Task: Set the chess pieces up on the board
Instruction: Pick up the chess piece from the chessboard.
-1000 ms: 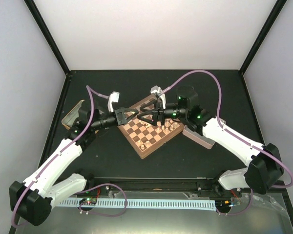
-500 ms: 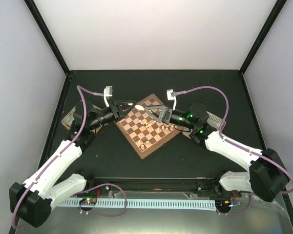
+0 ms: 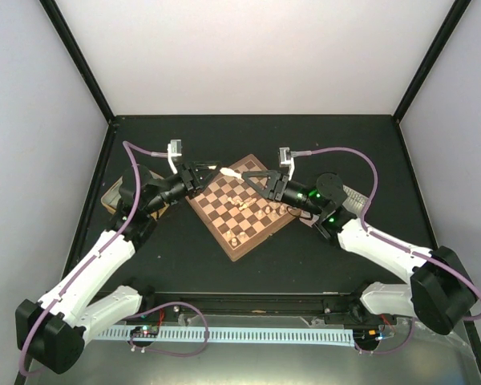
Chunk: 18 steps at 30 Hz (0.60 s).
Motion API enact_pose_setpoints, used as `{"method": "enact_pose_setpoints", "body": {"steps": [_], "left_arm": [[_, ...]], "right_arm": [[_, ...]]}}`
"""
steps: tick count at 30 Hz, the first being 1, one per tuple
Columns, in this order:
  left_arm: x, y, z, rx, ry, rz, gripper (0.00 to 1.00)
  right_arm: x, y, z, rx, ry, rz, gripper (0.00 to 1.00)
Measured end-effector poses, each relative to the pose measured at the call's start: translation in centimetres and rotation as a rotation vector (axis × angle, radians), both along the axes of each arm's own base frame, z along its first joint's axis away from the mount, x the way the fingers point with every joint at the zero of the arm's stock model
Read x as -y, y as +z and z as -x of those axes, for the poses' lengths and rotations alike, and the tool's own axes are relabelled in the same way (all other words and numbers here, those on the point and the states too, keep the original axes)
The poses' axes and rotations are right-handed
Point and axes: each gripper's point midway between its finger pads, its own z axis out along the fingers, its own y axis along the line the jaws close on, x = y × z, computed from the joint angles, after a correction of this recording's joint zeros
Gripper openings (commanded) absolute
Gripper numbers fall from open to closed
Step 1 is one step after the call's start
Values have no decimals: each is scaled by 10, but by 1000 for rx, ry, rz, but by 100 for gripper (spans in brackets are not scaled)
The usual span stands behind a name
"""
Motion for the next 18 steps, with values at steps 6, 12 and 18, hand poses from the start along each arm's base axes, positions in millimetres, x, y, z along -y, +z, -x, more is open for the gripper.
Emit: {"method": "enact_pose_setpoints", "body": {"steps": [6,12,18], "left_arm": [[0,-3,0,-5,2,-1,2],[-1,-6,-2,-4,11,-10,2],[-6,-26,-5,9,46,-111,1]], "right_arm": [[-2,-1,1,-27,13,6,20],[-4,-1,0,-30,16,40,8],[-2,-25,-1,-39,-12,213,7]]}}
